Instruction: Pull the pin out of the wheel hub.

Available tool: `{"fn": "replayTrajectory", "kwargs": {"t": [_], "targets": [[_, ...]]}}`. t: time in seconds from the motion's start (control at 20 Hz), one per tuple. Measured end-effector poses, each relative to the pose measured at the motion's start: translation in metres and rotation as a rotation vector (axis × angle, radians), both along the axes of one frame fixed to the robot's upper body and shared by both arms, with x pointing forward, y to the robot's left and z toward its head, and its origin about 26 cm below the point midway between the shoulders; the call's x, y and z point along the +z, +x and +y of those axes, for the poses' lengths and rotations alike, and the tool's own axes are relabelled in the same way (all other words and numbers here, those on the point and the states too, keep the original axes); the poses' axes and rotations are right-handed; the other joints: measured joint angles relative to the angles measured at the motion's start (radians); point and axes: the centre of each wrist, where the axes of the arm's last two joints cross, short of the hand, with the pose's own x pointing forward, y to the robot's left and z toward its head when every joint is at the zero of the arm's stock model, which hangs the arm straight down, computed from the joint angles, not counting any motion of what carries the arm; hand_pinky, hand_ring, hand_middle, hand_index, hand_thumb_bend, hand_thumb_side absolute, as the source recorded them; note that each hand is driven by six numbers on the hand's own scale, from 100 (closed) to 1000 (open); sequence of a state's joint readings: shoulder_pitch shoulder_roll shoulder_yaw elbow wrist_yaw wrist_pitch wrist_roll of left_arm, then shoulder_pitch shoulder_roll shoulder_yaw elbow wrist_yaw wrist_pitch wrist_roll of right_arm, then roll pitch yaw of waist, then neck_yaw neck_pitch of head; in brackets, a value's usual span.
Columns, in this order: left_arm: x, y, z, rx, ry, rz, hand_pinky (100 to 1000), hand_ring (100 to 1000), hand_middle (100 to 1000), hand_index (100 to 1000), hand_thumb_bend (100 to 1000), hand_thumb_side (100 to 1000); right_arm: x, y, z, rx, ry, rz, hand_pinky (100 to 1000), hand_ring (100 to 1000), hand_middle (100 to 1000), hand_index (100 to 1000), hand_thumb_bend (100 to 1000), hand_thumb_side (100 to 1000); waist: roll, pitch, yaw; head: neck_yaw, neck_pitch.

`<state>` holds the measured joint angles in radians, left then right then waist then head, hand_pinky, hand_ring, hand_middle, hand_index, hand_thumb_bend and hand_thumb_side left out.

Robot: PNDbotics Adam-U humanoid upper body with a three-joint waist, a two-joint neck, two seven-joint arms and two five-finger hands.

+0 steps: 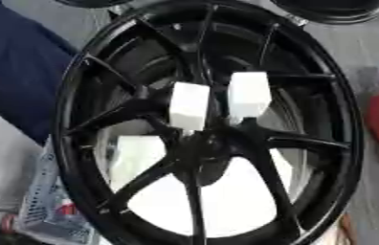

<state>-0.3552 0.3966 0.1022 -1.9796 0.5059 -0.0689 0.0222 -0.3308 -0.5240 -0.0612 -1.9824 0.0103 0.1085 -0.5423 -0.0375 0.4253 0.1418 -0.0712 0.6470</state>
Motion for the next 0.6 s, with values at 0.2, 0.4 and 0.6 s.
{"fn": "replayTrajectory", "kwargs": {"t": [0.2,0.4,0.6], "targets": [[0.0001,0.0000,0.0000,0.000,0.000,0.000,893,604,702,888,106,858,0.0000,0.0000,0.0000,0.000,0.000,0.000,757,648,734,895,100,558,-0.003,0.000,0.000,0.001,-0.001],[0.0010,0.0002,-0.0004,-0.002,0.000,-0.003,893,604,702,888,107,859,0.0000,0.0000,0.0000,-0.001,0.000,0.000,757,648,734,895,100,558,-0.009,0.001,0.001,0.002,-0.008],[0.0014,0.0004,-0.0006,-0.002,0.001,-0.004,893,604,701,888,108,860,0.0004,0.0000,-0.0003,-0.002,-0.002,0.000,759,651,735,893,100,550,-0.015,0.002,0.001,0.003,-0.008]]}}
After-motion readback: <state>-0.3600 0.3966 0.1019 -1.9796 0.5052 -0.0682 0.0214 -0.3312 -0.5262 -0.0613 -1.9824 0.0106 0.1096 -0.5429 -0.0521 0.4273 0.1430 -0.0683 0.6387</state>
